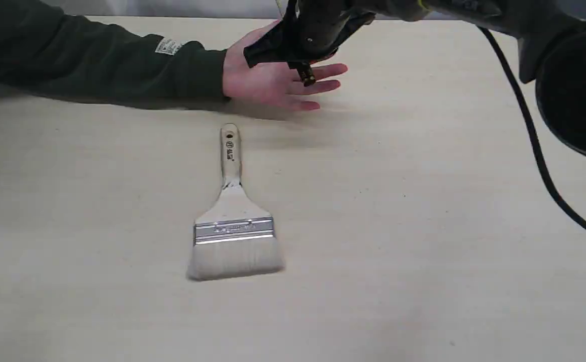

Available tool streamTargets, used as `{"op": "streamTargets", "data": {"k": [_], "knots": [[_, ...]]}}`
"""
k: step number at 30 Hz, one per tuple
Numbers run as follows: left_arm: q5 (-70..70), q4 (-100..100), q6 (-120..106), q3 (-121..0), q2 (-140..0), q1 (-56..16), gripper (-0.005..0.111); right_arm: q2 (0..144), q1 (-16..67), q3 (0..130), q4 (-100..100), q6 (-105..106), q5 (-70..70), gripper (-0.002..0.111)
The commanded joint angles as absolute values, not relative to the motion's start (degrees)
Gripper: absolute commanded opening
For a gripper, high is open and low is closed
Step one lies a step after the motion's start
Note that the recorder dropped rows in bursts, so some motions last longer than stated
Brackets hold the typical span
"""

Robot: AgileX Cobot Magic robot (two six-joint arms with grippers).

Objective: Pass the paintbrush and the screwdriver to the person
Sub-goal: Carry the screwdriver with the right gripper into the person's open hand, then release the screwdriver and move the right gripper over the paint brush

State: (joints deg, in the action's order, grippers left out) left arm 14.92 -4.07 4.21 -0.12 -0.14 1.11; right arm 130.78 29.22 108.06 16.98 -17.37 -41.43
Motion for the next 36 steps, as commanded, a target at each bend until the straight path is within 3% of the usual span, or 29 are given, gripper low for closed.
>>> {"op": "streamTargets", "data": {"k": [1, 6, 9, 18, 23, 36], "knots": [[14.32, -3.81, 4.32, 0.00, 0.00, 0.64, 0.000, 131.44, 27.79, 108.35, 16.77, -17.87, -41.89, 0.022], [14.32, -3.81, 4.32, 0.00, 0.00, 0.64, 0.000, 131.54, 26.75, 108.35, 15.91, -17.87, -41.74, 0.053], [14.17, -4.03, 4.32, 0.00, 0.00, 0.64, 0.000, 131.35, 26.63, 108.35, 15.91, -17.87, -40.98, 0.061], [14.29, -4.00, 4.32, 0.00, 0.00, 0.64, 0.000, 126.66, 26.78, 108.21, 11.96, -16.08, -40.81, 0.061], [14.29, -4.00, 4.32, 0.00, 0.00, 0.64, 0.000, 123.66, 27.59, 108.21, -0.63, -6.22, -42.97, 0.061], [14.29, -4.00, 4.32, 0.00, 0.00, 0.64, 0.000, 123.09, 35.87, 103.62, -4.84, -5.46, -51.10, 0.061]]}}
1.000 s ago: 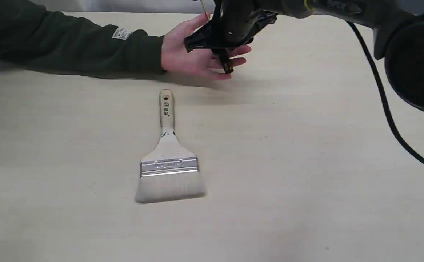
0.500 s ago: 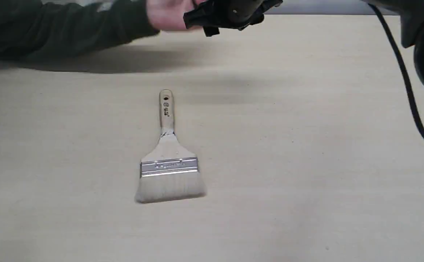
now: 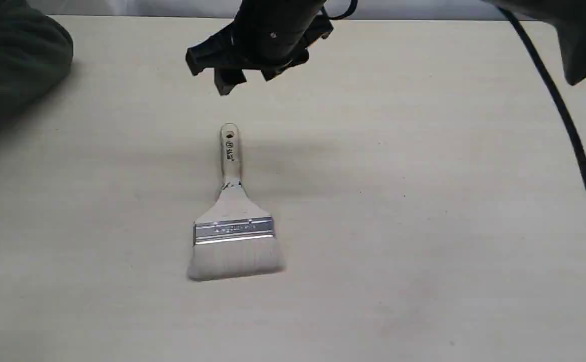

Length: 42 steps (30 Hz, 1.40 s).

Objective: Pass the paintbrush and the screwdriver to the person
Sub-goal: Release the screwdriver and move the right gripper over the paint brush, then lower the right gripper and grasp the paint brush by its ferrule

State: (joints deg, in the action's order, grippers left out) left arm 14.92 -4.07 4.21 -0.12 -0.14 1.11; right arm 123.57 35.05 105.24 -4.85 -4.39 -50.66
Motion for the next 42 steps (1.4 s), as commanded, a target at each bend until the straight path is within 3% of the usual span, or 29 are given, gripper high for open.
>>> {"op": "streamTargets", "data": {"k": [1, 12, 42], "knots": [[14.39, -3.82, 4.32, 0.00, 0.00, 0.64, 0.000, 123.09, 36.10, 102.92, -4.84, -5.96, -51.10, 0.061], [14.39, -3.82, 4.32, 0.00, 0.00, 0.64, 0.000, 123.33, 38.06, 97.18, -7.05, -8.32, -50.71, 0.061], [14.24, -3.96, 4.32, 0.00, 0.00, 0.64, 0.000, 131.18, 40.65, 97.37, -5.63, -17.48, -48.52, 0.062]]}}
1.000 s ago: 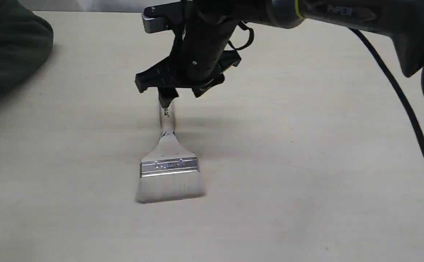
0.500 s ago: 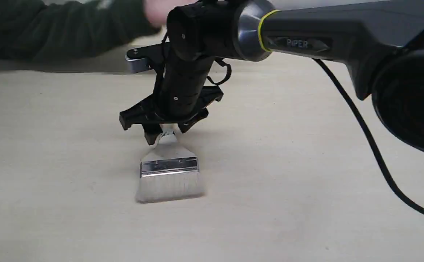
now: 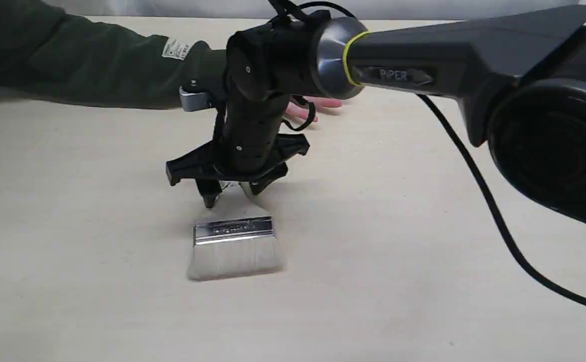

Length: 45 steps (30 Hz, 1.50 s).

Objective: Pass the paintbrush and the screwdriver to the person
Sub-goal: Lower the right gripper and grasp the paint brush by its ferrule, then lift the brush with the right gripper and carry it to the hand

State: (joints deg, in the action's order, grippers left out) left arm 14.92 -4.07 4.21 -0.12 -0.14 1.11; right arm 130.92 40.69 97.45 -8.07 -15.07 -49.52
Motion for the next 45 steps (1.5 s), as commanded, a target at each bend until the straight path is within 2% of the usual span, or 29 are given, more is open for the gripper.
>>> {"op": "streamTargets", "data": {"k": [1, 10, 15, 22, 25, 34, 45], "knots": [[14.24, -3.96, 4.32, 0.00, 0.00, 0.64, 0.000, 131.44, 40.65, 97.37, -4.80, -18.40, -48.41, 0.062], [14.24, -3.96, 4.32, 0.00, 0.00, 0.64, 0.000, 132.99, 40.65, 99.32, -4.64, -19.58, -51.04, 0.059], [14.24, -3.96, 4.32, 0.00, 0.00, 0.64, 0.000, 133.24, 40.65, 99.32, -3.41, -19.47, -52.67, 0.037], [14.32, -3.83, 4.32, 0.00, 0.00, 0.64, 0.000, 133.24, 40.65, 99.32, 0.00, -18.45, -54.57, 0.017], [14.32, -3.83, 4.32, 0.00, 0.00, 0.64, 0.000, 133.24, 40.65, 99.32, 2.74, -18.02, -56.14, 0.005], [14.32, -3.83, 4.32, 0.00, 0.00, 0.64, 0.000, 131.11, 40.78, 99.32, 3.73, -17.12, -54.34, 0.004], [14.32, -3.94, 4.32, 0.00, 0.00, 0.64, 0.000, 119.86, 42.11, 99.12, 3.72, -12.91, -55.09, 0.004]]}}
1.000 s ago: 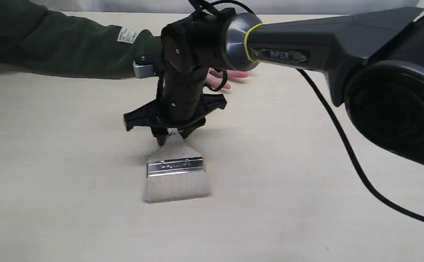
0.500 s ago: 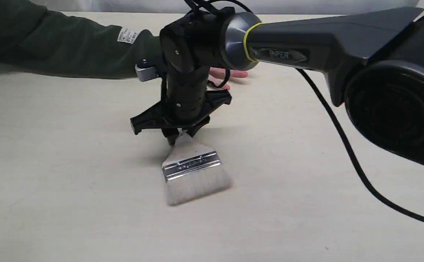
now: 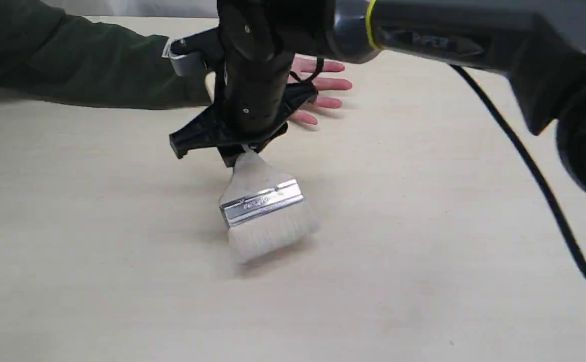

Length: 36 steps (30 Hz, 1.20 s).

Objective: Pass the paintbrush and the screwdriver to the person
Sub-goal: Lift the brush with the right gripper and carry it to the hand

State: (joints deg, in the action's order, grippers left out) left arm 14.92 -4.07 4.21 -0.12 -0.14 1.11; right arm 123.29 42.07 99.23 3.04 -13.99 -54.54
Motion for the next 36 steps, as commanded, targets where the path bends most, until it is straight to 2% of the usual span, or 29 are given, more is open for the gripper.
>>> {"op": "streamTargets", "data": {"k": [1, 9, 19, 24, 36], "knots": [[14.32, -3.94, 4.32, 0.00, 0.00, 0.64, 0.000, 119.23, 42.11, 99.12, 4.13, -12.91, -54.88, 0.004], [14.29, -3.94, 4.32, 0.00, 0.00, 0.64, 0.000, 115.50, 39.99, 99.24, 16.14, -18.84, -50.09, 0.004], [14.29, -3.94, 4.32, 0.00, 0.00, 0.64, 0.000, 119.32, 30.10, 99.24, 16.34, -20.24, -39.89, 0.004], [14.29, -3.94, 4.32, 0.00, 0.00, 0.64, 0.000, 121.38, 27.97, 99.63, 15.26, -20.24, -34.54, 0.004], [14.32, -3.83, 4.32, 0.00, 0.00, 0.64, 0.000, 134.47, 27.43, 116.29, 13.98, -20.24, -42.57, 0.005]]}}
